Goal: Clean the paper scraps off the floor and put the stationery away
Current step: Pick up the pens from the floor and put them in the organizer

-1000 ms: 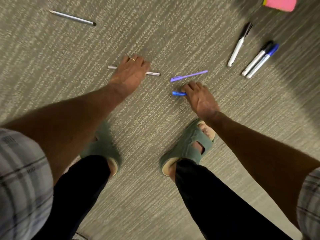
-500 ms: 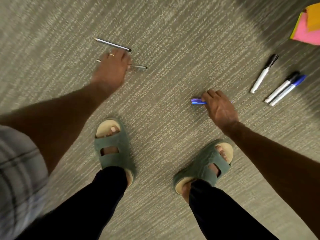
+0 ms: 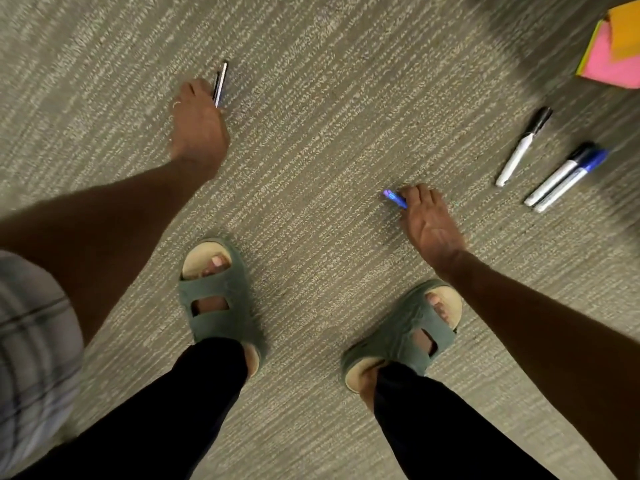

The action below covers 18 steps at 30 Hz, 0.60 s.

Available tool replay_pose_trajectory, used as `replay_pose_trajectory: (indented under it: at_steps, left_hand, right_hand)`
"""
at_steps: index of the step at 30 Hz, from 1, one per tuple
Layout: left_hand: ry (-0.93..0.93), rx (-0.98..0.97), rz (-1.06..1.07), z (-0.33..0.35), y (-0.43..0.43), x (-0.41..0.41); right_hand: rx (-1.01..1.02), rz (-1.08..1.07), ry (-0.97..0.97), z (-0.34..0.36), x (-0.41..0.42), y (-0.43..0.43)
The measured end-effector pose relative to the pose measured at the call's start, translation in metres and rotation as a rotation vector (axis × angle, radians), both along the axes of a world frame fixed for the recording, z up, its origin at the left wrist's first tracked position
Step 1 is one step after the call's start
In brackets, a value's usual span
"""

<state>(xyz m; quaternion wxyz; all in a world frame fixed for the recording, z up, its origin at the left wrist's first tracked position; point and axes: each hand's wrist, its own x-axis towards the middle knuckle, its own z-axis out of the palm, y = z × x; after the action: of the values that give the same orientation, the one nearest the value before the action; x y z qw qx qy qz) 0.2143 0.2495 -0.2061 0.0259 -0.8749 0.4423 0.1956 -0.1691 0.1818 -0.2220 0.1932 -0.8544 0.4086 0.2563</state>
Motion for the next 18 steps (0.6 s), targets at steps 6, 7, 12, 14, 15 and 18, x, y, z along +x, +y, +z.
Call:
replay_pose_trajectory:
  at_steps: [6, 7, 12, 14, 15, 18]
  left_hand:
    - [0.070, 0.093, 0.262, 0.003, 0.005, -0.022]
    - [0.066, 0.102, 0.274, 0.002, 0.009, -0.027]
    - [0.083, -0.099, 0.451, -0.007, 0.030, -0.033]
    - [0.167, -0.176, 0.575, -0.009, 0.034, -0.027]
    - [0.225, -0.199, 0.611, -0.008, 0.036, -0.025]
    - [0.199, -0.138, 0.427, 0.000, 0.043, -0.016]
  right_hand:
    - [0.273, -0.316, -0.195, 0.019, 0.005, 0.005]
    - [0.305, -0.384, -0.236, 0.023, 0.007, 0.004]
    - [0.270, -0.355, -0.229, 0.027, 0.007, -0.016]
    - [0.197, -0.329, -0.219, 0.024, 0.003, -0.021]
    - [0.171, -0.338, -0.211, 0.023, 0.002, -0.023]
    - [0.101, -0.324, -0.245, 0.028, 0.002, -0.024]
